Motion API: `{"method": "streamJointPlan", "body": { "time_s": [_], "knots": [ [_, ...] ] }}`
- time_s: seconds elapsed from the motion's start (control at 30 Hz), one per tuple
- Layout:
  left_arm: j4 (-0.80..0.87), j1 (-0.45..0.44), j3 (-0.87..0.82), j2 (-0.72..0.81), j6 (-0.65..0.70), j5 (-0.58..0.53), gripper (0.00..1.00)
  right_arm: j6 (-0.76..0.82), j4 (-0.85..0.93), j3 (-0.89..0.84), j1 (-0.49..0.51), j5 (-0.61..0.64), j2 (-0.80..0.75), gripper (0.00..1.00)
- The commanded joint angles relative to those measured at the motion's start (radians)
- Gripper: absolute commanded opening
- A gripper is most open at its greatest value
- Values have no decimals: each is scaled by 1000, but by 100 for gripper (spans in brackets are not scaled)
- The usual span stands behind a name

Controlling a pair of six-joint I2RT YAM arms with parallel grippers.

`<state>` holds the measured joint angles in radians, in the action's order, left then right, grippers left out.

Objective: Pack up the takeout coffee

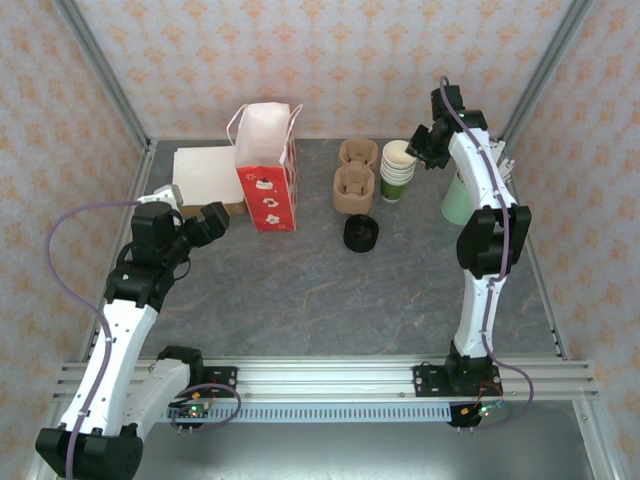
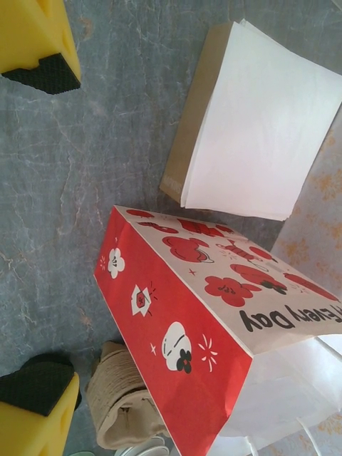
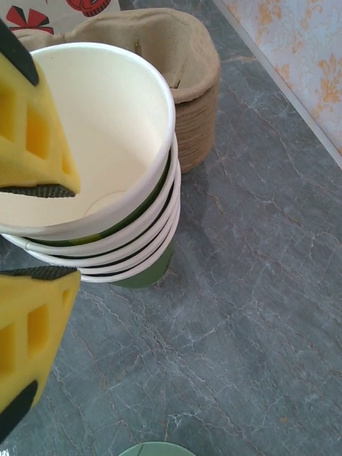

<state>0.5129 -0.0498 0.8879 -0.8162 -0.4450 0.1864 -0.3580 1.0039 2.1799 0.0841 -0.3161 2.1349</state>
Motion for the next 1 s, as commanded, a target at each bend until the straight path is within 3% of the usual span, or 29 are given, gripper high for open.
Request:
{"method": "streamJointPlan", "body": {
  "time_s": [0.0,0.33,0.97],
  "knots": [
    [24,5,31,0,11,-29,100,-5,24,35,-1,-9,13,30],
    [29,5,46,-8,13,-28,100,-4,27,40,-1,-19,14,14],
    [47,5,72,-3,31,-28,100,-6,-69,-76,-6,-23,-110,6]
  ]
}}
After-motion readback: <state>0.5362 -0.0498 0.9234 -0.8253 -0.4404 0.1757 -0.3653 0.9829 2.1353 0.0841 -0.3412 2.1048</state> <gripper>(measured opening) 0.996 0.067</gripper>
